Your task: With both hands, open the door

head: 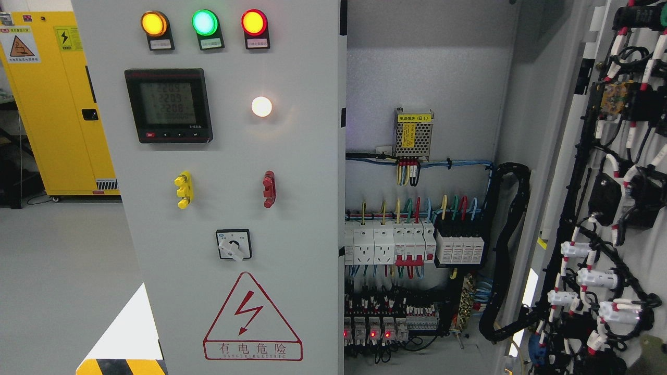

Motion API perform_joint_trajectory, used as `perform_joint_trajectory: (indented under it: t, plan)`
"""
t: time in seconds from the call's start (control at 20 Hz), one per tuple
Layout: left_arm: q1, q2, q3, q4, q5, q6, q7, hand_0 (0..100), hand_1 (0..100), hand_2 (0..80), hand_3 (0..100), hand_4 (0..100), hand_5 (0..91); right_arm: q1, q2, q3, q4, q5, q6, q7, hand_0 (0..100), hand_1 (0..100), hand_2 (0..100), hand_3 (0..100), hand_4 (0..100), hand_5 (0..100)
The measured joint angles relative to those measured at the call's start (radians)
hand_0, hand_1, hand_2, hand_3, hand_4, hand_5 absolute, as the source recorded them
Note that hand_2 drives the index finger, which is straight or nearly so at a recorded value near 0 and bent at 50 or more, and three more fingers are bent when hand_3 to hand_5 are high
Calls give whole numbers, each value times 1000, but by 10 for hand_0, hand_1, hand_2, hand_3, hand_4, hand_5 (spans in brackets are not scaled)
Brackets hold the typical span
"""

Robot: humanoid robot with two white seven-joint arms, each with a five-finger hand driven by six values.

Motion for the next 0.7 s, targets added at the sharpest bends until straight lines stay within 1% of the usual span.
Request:
perform_joint_trajectory:
  t: [0.25,0.45,0.7]
  plan:
    - [-9,2,0,3,0,-3,0,120,556,0,0,0,0,-80,7,16,-82,18,7,-1,0,500,40,0,0,0]
    - [-13,3,-1,4,-1,0,0,120,556,0,0,0,0,-135,17,25,-114,88,15,-3,0,500,40,0,0,0]
    - [-16,3,-1,5,-2,2,7,120,556,0,0,0,0,-223,35,32,-119,135,101,-5,0,500,40,0,0,0]
